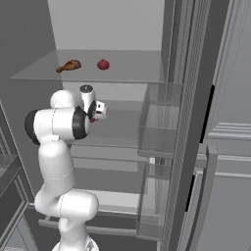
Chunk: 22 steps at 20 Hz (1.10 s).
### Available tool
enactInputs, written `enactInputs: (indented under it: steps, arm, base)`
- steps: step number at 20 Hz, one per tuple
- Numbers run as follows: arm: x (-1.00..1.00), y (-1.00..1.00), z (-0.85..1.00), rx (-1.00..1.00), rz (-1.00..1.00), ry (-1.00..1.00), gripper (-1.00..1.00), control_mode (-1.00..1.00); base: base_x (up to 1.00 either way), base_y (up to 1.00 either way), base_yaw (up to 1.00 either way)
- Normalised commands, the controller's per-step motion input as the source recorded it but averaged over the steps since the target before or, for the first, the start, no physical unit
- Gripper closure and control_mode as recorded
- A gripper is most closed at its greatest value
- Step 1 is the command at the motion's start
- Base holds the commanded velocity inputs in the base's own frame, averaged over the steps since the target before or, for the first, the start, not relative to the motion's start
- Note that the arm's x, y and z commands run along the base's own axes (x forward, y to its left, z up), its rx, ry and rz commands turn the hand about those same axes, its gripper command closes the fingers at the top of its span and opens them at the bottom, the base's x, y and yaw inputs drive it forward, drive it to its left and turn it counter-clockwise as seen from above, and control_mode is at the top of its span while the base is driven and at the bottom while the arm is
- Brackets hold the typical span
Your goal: Place one tomato and one chicken drumstick in each tupperware on the nearby counter, to pack two identical lunches.
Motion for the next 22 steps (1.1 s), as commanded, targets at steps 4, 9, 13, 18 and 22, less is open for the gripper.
enactInputs:
  steps: [4,9,13,18,22]
  arm:
    - [-0.86,-0.01,-0.62,0.00,-0.15,-0.01,1.00,-1.00]
    - [-1.00,-0.19,-0.22,0.00,-0.14,-0.09,1.00,-1.00]
    - [-1.00,-0.52,0.29,0.02,-0.07,-0.25,1.00,-1.00]
    - [-1.00,-0.59,0.65,0.06,0.00,-0.19,1.00,-1.00]
    - [-1.00,-0.44,0.77,0.04,0.00,-0.07,1.00,-1.00]
  base:
    - [0.00,0.00,0.00]
    - [0.00,0.00,0.00]
    - [0.00,0.00,0.00]
    - [0.00,0.00,0.00]
    - [0.00,0.00,0.00]
